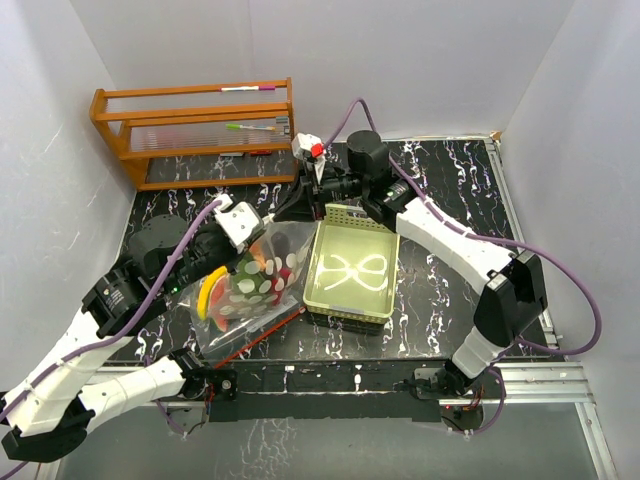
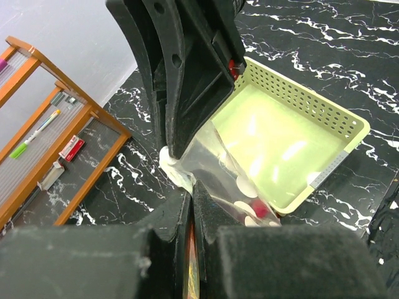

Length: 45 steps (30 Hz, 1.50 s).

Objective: Place the food in the zip-top bag and seal the zipper
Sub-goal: Zip the zipper food storage bag at the center of the board, then place the zipper food storage bag at the center of the board.

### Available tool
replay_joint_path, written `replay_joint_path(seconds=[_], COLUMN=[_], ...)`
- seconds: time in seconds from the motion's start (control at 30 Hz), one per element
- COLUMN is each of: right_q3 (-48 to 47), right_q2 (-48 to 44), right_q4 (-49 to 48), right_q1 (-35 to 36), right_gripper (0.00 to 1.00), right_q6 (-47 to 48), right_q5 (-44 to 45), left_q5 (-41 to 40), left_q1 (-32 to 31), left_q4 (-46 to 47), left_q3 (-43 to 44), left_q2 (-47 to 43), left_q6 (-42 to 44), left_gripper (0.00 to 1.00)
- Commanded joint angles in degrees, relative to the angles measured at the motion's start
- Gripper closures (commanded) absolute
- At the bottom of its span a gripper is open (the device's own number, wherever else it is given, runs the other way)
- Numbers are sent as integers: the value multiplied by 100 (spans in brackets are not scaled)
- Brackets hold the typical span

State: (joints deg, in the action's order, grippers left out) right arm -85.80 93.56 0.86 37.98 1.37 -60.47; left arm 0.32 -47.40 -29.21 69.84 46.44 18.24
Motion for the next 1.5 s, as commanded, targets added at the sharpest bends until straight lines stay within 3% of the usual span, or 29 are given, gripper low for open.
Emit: replay_joint_path(seconds=[0.0,0.4,1.0,1.03,1.07,1.2,1.23,1.27,1.47], right_q3=[371,1156,1036,998,971,1109,1158,1180,662], right_q2=[-81,-338,-84,-63,-47,-255,-344,-419,-363], right_q4=[132,110,328,398,420,111,-69,-179,524], right_q1=[-436,-1319,-1767,-1772,-1768,-1767,-1767,-1768,-1770], right_gripper=[92,92,92,90,81,32,14,3,2], right_q6=[320,294,199,221,198,-68,-209,-351,-1076], right_q5=[760,833,1936,1949,1951,1772,1767,1795,2537], left_q5=[330,-742,-1076,-1076,-1077,-1281,-1401,-1543,-3174], left_q1=[-107,-112,-112,-112,-112,-112,-111,-112,-55], left_q4=[569,744,1132,1181,1240,1518,1552,1558,2042], left_q3=[457,416,288,258,227,148,170,227,410], left_q2=[-146,28,343,338,339,454,544,673,1548], left_q6=[70,290,424,412,408,434,428,429,206], left_gripper=[100,100,100,100,100,100,100,100,100])
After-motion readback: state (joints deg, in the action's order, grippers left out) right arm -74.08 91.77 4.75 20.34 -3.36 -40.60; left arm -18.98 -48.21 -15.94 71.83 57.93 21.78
